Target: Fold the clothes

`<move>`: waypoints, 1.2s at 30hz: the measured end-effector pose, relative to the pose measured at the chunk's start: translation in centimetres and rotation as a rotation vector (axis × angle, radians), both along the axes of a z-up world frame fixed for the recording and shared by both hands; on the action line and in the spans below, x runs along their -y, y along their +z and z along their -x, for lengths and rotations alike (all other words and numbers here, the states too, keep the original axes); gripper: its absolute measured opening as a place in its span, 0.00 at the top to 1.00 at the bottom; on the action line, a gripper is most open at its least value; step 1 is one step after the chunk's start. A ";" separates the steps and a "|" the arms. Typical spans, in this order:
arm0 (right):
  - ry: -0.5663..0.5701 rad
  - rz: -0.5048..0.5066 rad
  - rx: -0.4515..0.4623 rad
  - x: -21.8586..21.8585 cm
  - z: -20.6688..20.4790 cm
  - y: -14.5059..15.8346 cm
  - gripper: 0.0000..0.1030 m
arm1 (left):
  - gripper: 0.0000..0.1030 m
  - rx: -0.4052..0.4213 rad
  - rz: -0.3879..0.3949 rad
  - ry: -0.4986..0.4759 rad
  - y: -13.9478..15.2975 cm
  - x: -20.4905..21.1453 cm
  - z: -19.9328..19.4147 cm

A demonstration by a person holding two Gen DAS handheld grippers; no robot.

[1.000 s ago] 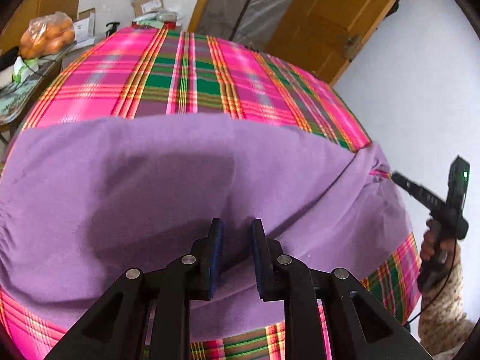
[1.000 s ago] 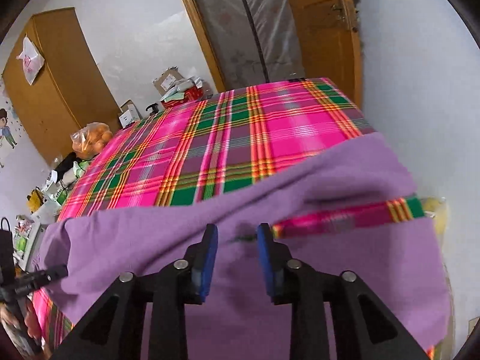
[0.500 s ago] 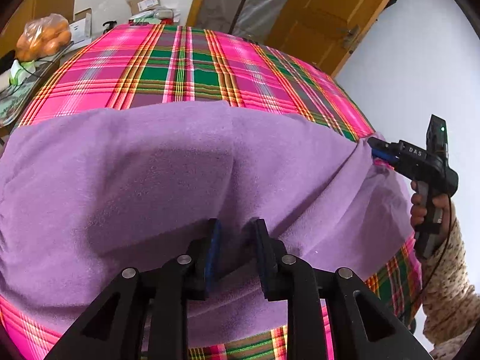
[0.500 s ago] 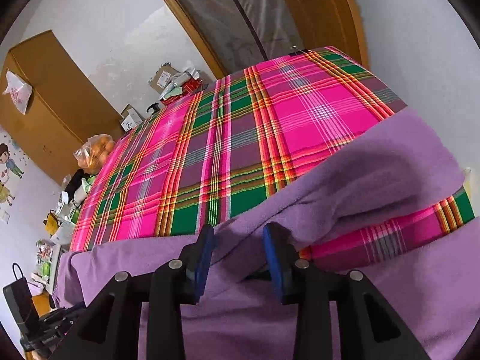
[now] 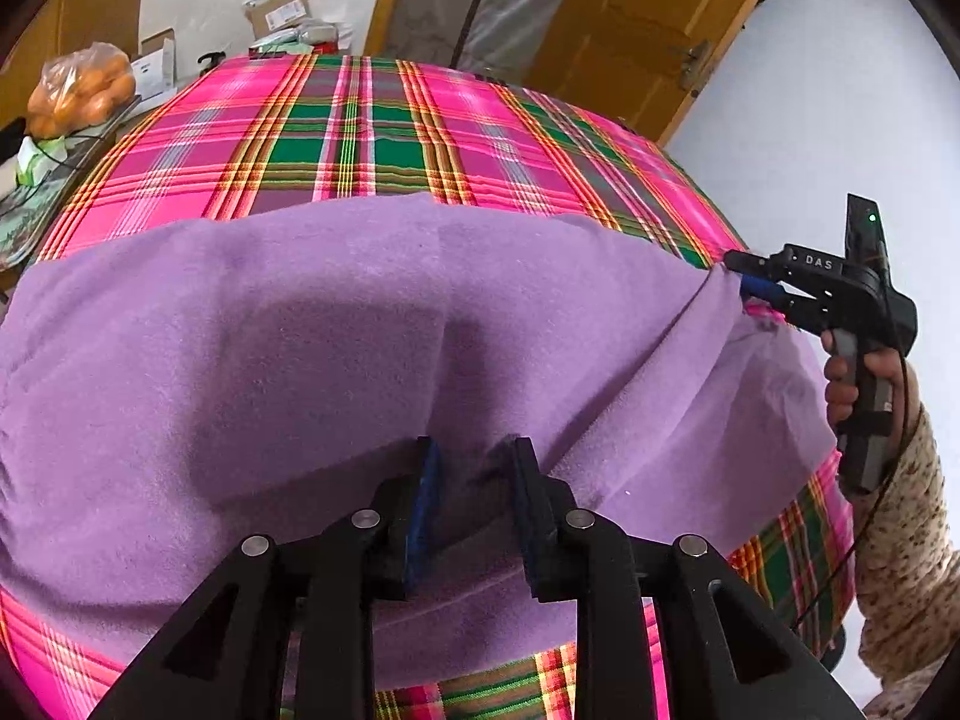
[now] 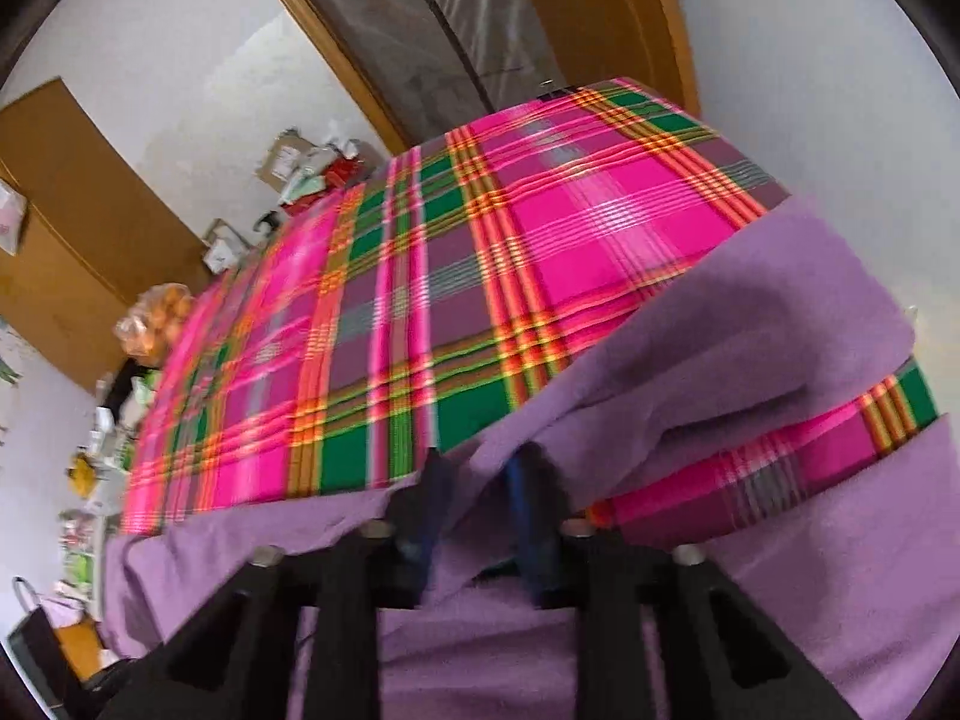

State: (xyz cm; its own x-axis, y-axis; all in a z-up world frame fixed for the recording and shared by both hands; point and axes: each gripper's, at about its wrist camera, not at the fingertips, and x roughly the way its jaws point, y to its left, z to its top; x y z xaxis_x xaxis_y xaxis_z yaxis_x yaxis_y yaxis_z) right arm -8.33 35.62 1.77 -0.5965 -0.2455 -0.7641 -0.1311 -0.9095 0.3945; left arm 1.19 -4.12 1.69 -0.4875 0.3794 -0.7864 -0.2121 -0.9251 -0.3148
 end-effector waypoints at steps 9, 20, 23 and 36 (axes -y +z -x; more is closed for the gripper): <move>-0.044 0.048 -0.061 -1.3 -2.8 0.9 0.95 | 0.76 -0.007 -0.005 0.006 -0.1 0.0 -0.3; -0.126 0.076 -0.103 -3.3 -9.7 0.7 0.95 | 0.76 -0.008 -0.038 0.004 -0.1 0.4 -0.8; -0.149 0.091 -0.068 -3.9 -10.4 -0.9 0.92 | 0.76 -0.011 -0.030 -0.007 -0.1 0.2 -1.0; -0.235 -0.079 -0.126 -4.0 -11.2 2.7 0.83 | 0.76 -0.011 -0.014 -0.037 0.0 -0.5 -1.3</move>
